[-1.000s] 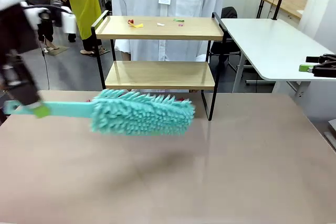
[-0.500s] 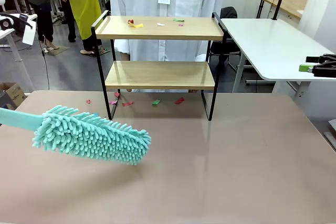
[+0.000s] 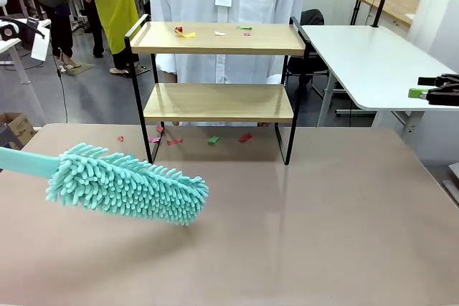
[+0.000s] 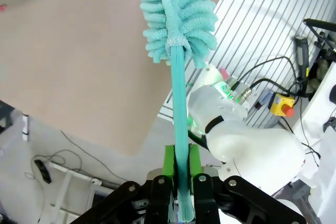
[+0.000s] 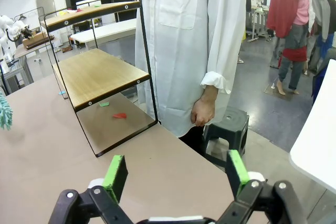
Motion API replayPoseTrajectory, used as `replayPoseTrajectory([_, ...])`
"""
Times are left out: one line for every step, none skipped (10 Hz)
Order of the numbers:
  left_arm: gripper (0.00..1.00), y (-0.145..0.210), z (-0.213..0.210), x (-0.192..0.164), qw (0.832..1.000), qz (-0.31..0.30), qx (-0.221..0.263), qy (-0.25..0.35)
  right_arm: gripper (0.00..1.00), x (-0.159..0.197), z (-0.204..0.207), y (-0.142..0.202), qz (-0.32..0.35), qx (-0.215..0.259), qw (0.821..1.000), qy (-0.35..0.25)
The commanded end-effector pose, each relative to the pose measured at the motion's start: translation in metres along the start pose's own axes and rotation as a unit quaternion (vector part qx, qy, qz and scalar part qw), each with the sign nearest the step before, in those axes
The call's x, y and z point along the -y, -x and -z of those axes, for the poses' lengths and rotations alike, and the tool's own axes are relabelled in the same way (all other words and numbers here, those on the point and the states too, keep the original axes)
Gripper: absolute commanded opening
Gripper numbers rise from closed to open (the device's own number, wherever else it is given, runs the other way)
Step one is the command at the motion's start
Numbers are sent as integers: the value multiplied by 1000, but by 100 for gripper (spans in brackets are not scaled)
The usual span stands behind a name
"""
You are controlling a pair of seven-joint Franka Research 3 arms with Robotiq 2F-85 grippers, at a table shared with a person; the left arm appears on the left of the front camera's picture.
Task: Clean the shelf.
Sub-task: Clean the specific section of the Shelf indicated by the human with the Duster.
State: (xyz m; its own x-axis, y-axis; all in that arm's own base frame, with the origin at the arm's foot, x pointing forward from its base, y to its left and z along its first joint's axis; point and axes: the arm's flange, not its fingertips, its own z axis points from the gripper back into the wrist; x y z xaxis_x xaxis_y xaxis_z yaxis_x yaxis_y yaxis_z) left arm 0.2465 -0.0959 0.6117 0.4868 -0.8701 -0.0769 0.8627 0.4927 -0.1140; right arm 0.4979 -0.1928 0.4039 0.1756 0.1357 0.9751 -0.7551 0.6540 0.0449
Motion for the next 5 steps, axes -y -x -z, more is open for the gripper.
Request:
replayPoseTrajectory([13,0,1,2,1000,-3,11,3,100,-1,-1,-3,-3,-2,1000,1])
replayPoseTrajectory([13,0,1,2,1000,-3,11,3,100,-1,-1,-3,-3,-2,1000,1])
replayPoseTrajectory([13,0,1,2,1000,-3,11,3,100,-1,-1,-3,-3,-2,1000,1])
replayPoseTrajectory([13,0,1,2,1000,-3,11,3,100,-1,-1,-3,-3,-2,1000,1])
replayPoseTrajectory([13,0,1,2,1000,-3,11,3,100,-1,-1,-3,-3,-2,1000,1])
